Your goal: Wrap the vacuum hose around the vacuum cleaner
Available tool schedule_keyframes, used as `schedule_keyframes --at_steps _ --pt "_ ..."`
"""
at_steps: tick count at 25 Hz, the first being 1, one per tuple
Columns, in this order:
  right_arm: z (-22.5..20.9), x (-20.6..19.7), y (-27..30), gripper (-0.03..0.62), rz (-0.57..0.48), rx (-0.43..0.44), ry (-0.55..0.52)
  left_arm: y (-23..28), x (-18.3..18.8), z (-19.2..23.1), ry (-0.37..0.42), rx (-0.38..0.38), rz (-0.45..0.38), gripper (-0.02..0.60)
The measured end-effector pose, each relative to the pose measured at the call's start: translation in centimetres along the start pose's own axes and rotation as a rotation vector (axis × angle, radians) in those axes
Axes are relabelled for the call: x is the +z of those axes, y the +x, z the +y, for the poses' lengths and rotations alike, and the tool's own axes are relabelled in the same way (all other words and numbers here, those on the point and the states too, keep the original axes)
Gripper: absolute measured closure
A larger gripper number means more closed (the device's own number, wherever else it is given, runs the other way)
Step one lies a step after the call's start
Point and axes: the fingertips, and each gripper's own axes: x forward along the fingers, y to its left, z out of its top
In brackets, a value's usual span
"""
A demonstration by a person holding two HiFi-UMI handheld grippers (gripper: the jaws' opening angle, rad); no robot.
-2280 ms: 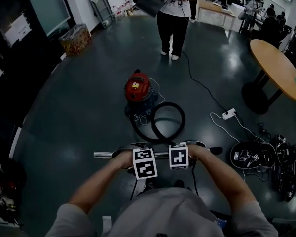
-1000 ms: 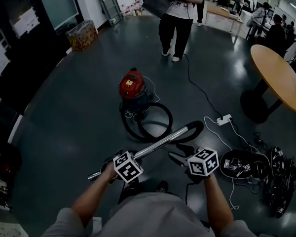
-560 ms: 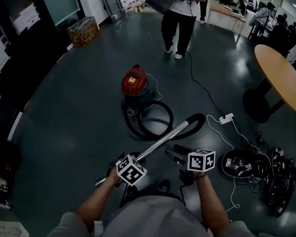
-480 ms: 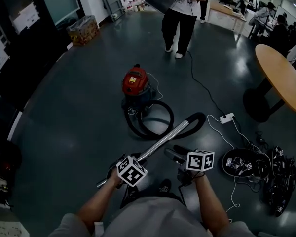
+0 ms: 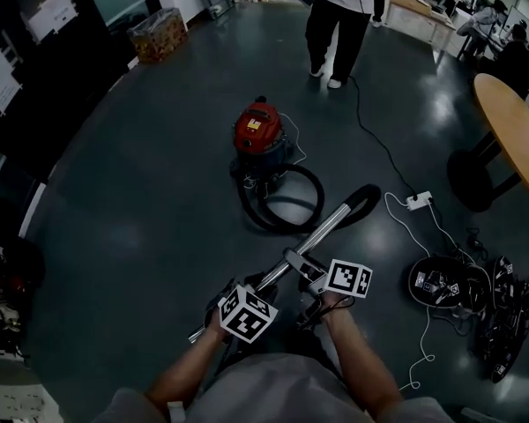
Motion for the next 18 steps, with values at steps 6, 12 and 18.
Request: schedule_keyframes --at_steps 6,12,18 --pt "1.0 -1.0 2.4 0.307 -0.035 0.005 0.027 -1.1 -0.6 -0.2 -0.010 -0.023 -0.027 0.405" --pt "0.5 -1.9 2.7 0.416 -0.116 -0.111 0.075 -2.7 -1.5 -0.7 -0.002 -0.053 -0.087 0.407" --pt "-0.6 -3.9 2.3 0.442 -0.160 -0.215 0.128 -5.1 -2.2 -1.6 0.027 -0.116 -0.221 0.454"
